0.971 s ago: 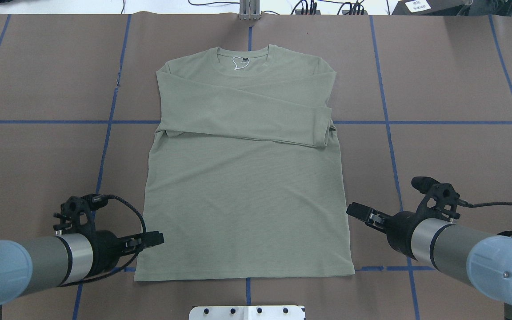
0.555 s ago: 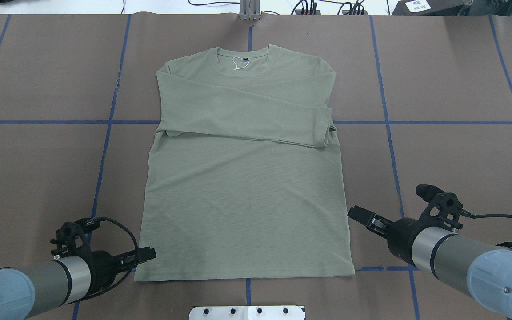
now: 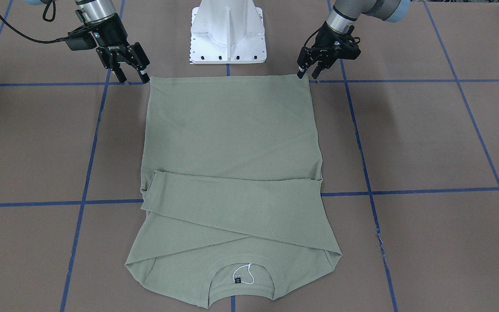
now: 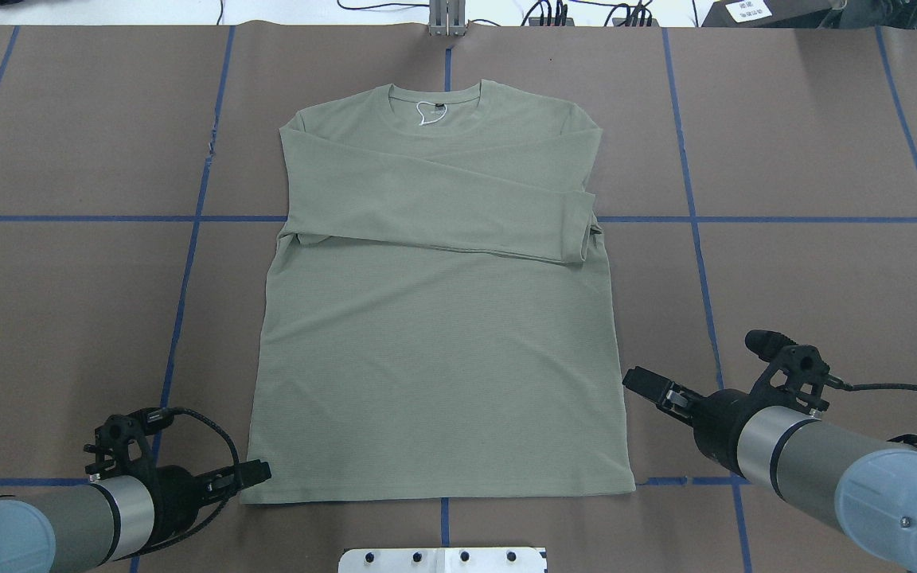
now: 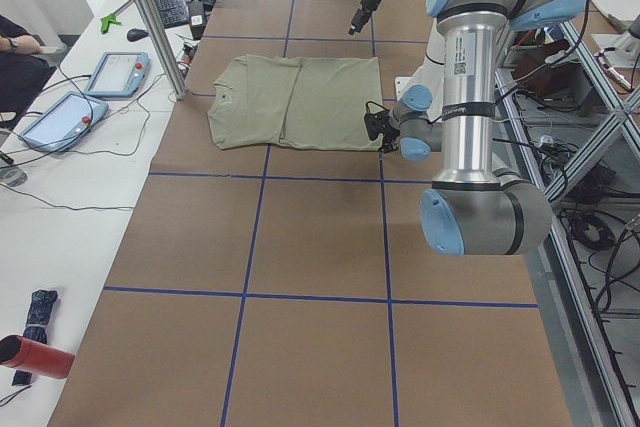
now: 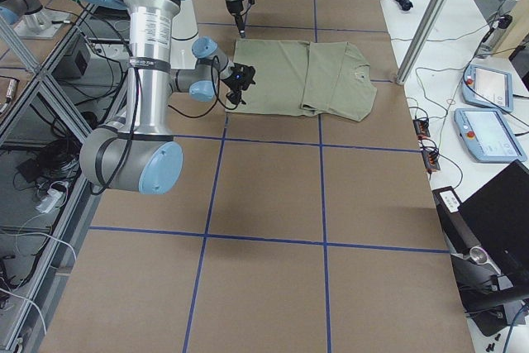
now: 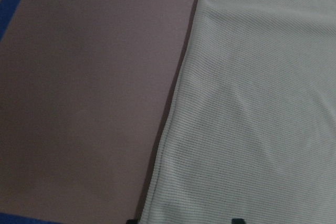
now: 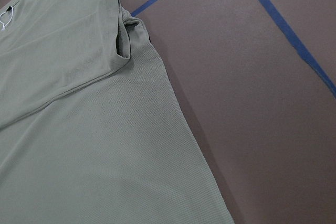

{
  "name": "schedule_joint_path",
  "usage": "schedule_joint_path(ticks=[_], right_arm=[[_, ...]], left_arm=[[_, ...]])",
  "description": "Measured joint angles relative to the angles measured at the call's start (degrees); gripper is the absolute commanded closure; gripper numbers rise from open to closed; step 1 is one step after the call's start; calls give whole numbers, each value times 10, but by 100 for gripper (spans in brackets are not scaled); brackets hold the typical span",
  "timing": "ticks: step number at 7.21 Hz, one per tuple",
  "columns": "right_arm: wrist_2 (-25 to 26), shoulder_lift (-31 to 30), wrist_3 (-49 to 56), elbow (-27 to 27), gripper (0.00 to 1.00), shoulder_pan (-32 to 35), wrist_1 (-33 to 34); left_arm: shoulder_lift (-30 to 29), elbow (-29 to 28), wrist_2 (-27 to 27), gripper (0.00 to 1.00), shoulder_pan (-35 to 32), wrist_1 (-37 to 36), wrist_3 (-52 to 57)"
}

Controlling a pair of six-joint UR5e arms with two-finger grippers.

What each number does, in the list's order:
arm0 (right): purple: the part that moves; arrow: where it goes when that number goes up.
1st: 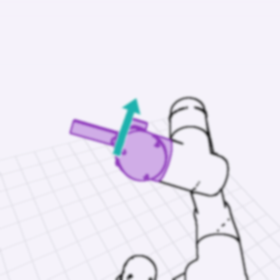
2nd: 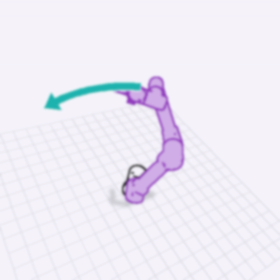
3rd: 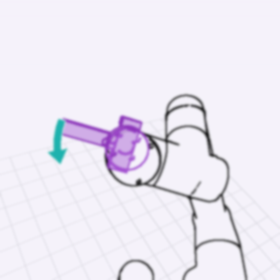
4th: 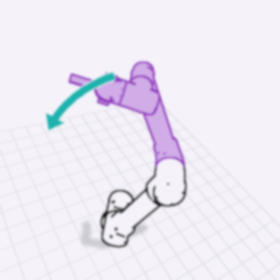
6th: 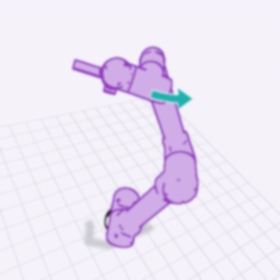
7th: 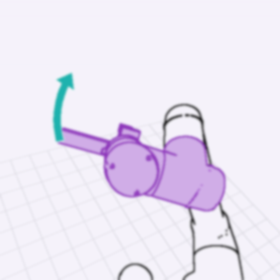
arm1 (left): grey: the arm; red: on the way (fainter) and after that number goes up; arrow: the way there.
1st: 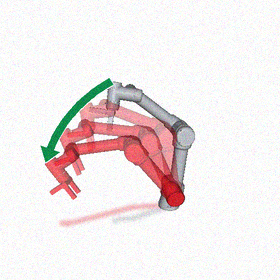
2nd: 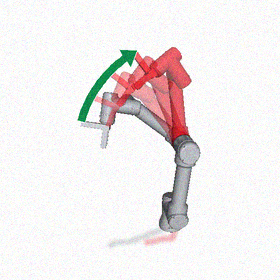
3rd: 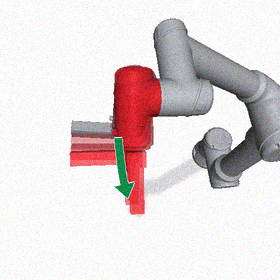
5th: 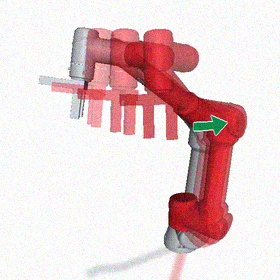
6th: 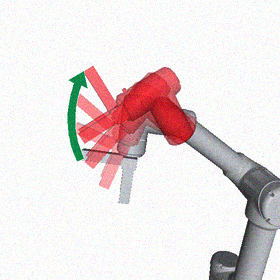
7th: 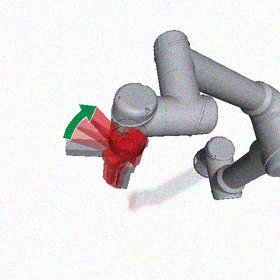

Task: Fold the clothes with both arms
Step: 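Position both grippers at the hem corners, ready to grasp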

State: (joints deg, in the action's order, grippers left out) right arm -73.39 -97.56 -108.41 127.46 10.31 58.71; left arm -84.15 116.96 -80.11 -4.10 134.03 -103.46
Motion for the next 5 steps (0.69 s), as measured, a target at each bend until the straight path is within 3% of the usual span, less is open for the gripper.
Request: schedule_joint_path(ticks=[5], right_arm=[[6, 2, 0, 0, 1, -1, 0]], left_arm=[[-6, -8, 1, 36, 12, -3, -1]])
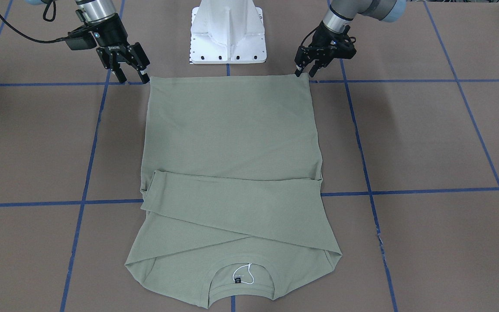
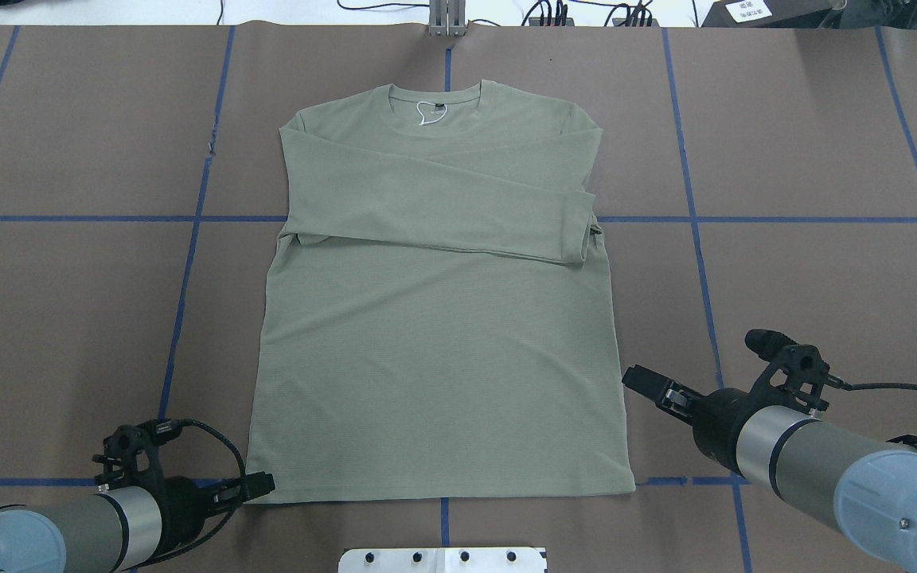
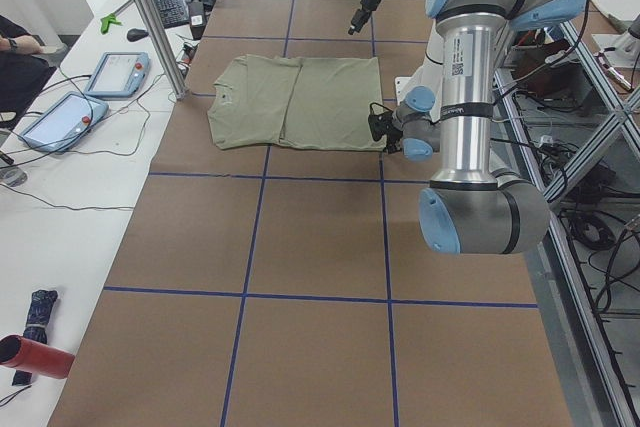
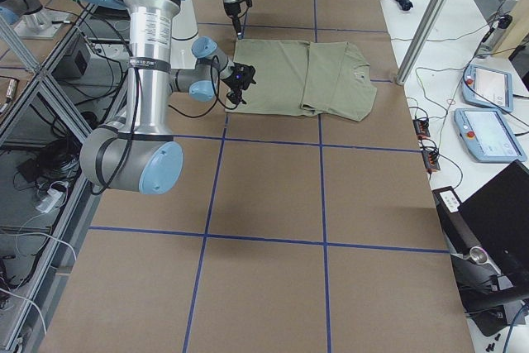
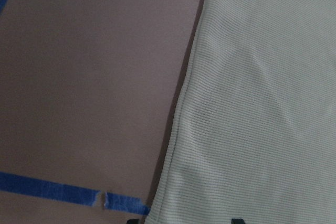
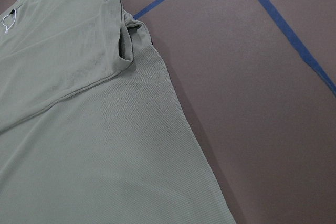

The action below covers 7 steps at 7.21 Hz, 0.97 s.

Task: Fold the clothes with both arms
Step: 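Position both grippers at the hem corners, ready to grasp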

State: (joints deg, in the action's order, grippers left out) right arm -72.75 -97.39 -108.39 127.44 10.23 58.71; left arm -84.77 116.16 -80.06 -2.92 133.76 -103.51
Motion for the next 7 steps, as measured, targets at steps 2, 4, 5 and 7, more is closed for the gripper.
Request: schedule_joint_path(ticks=[2, 4, 5, 7], right_arm=[[0, 1, 0, 0, 1, 0, 0], [0, 1, 0, 0, 1, 0, 0], [0, 1, 0, 0, 1, 0, 0], [0, 1, 0, -1, 1, 0, 0]], left_arm=[[0, -4, 0, 36, 0, -1, 1], [-1, -5, -1, 44, 0, -1, 2], [-1, -5, -1, 44, 0, -2, 2], [-2, -6, -1, 44, 1, -2, 2]])
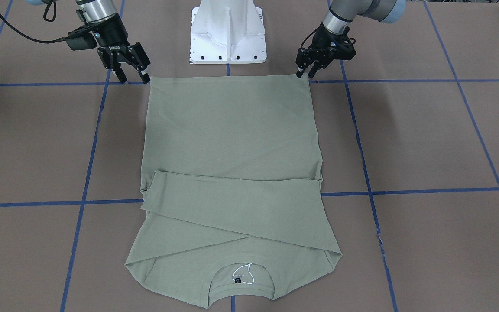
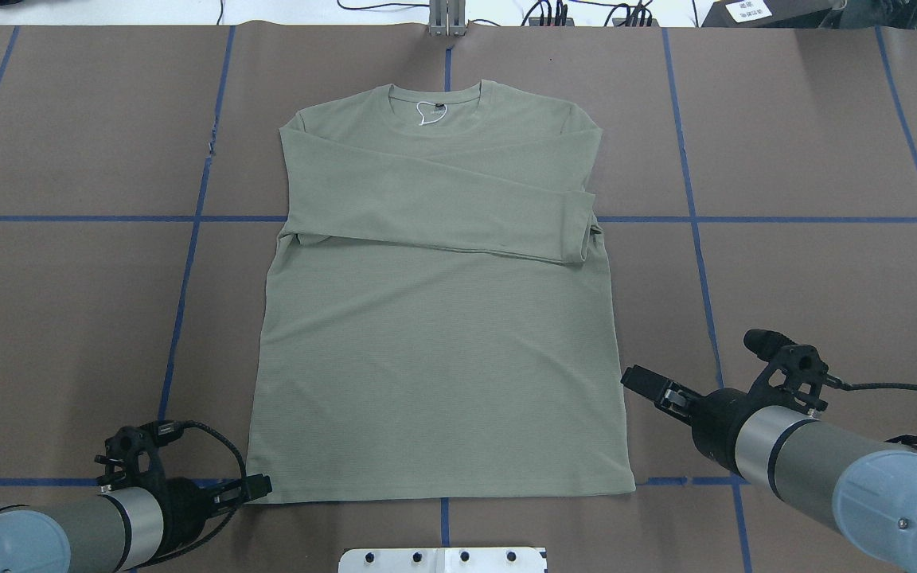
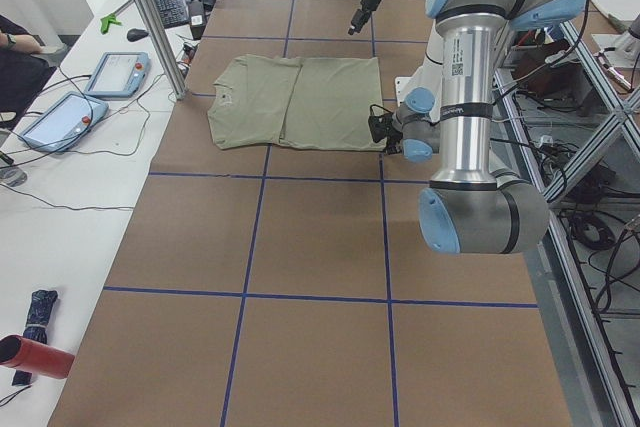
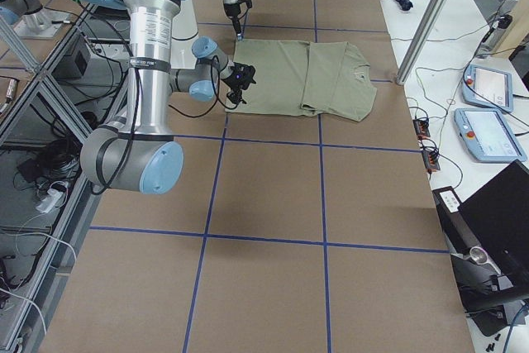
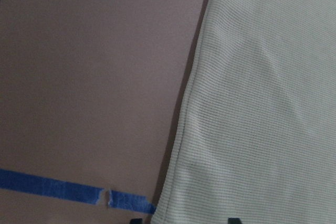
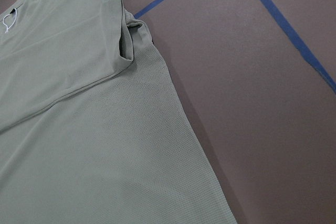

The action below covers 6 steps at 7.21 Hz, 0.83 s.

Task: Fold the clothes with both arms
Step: 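Position both grippers at the hem corners, ready to grasp, then lower both grippers onto the hem corners and close on the fabric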

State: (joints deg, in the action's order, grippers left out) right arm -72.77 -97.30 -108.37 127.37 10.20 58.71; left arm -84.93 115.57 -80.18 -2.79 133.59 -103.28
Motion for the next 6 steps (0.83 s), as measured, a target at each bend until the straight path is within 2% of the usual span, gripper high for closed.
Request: schedule_joint_path(ticks=[1, 2, 3, 5, 6], right_arm=[[0, 0, 0, 0, 1, 0, 0], [0, 1, 0, 0, 1, 0, 0], [0, 1, 0, 0, 1, 0, 0], [0, 1, 0, 0, 1, 0, 0], [0, 1, 0, -2, 1, -1, 0]], left_arm=[[-1, -1, 0, 45, 1, 0, 0], [-2, -2, -1, 49, 2, 0, 0], [-4, -3, -1, 59, 3, 0, 0], [-9, -4, -1, 96, 3, 1, -1], [-11, -4, -1, 100, 3, 1, -1]])
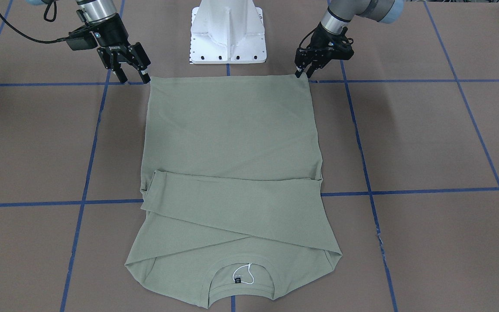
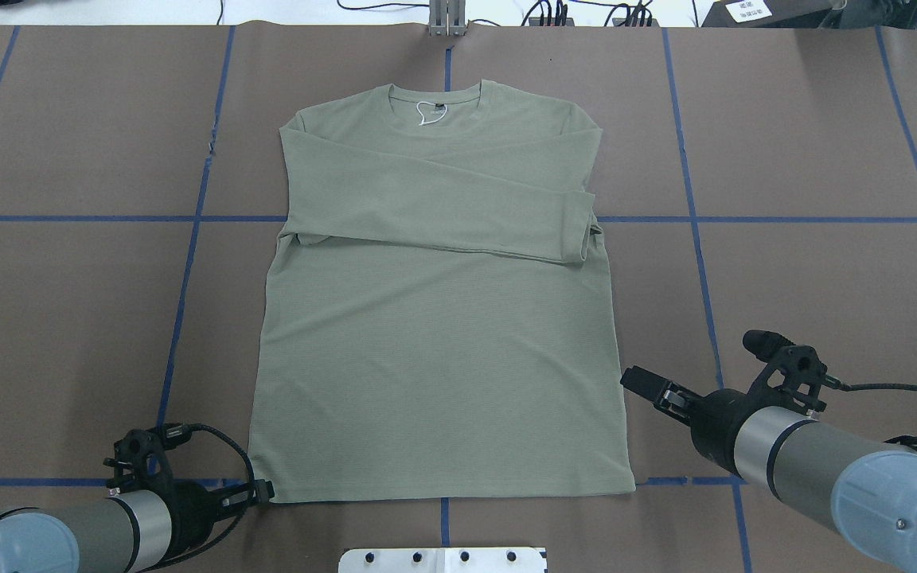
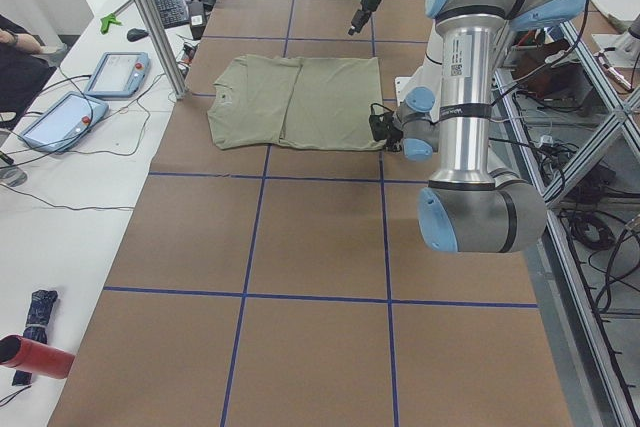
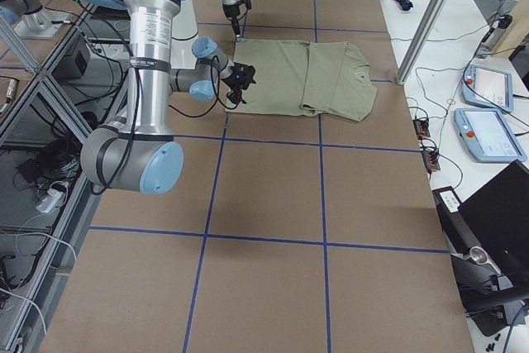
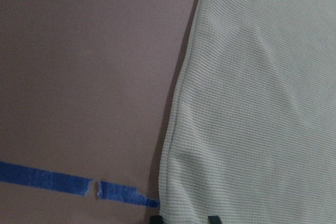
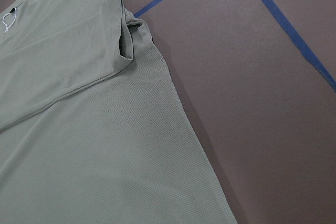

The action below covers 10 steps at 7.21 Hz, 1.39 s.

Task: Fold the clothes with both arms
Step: 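Lower both grippers onto the hem corners and close on the fabric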

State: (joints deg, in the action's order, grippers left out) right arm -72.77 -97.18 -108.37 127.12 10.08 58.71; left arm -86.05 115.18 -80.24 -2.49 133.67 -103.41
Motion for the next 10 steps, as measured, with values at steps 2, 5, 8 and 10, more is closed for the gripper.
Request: schedule_joint_path(ticks=[2, 5, 8, 10], right_arm=[[0, 1, 0, -6, 4, -2, 0], [19, 12, -54, -8, 16, -22, 25], [51, 64, -152, -28, 16, -63, 123], [89, 82, -161, -51, 15, -95, 143]], left_arm=[[-1, 1, 1, 100, -1, 0, 0], [1, 29, -3, 100, -6, 0, 1], [-2, 60, -6, 100, -10, 0, 0], [-3, 67, -6, 100, -10, 3, -4]])
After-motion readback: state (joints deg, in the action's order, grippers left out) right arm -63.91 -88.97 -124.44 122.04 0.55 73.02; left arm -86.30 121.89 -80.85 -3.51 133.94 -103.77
